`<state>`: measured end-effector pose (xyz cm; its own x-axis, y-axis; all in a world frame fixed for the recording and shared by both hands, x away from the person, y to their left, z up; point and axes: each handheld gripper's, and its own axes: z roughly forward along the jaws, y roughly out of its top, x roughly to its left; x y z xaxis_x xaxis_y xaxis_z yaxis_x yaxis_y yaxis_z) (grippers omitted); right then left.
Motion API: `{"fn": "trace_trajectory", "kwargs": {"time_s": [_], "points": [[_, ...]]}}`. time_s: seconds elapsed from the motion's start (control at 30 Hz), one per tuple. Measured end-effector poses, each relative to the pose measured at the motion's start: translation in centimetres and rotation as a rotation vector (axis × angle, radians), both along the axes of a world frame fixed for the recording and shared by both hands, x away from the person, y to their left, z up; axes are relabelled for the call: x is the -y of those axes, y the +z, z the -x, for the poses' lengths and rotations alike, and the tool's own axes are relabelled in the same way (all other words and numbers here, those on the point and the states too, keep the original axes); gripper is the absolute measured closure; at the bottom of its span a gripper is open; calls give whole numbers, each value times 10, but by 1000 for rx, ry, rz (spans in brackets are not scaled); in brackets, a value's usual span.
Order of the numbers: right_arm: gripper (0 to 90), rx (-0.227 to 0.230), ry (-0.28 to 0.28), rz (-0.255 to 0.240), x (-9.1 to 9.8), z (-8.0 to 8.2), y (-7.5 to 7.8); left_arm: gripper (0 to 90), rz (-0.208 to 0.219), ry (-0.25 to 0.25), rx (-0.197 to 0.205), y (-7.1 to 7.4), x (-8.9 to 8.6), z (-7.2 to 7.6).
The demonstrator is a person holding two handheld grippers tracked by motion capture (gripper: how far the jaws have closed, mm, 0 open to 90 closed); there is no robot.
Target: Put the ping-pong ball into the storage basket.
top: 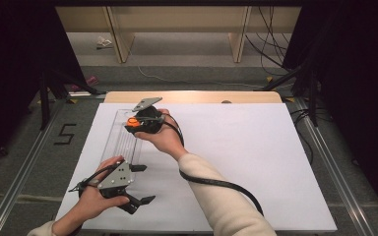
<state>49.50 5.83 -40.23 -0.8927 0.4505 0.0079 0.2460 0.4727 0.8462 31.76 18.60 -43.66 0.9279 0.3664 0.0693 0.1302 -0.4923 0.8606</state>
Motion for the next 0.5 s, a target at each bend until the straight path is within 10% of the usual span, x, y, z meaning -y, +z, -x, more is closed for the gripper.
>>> {"fn": "trace_trajectory", "kwargs": {"time_s": [0.5], "points": [[514,-2,11,5,-9,-1,-1,68,-1,-1,2,0,0,0]]}}
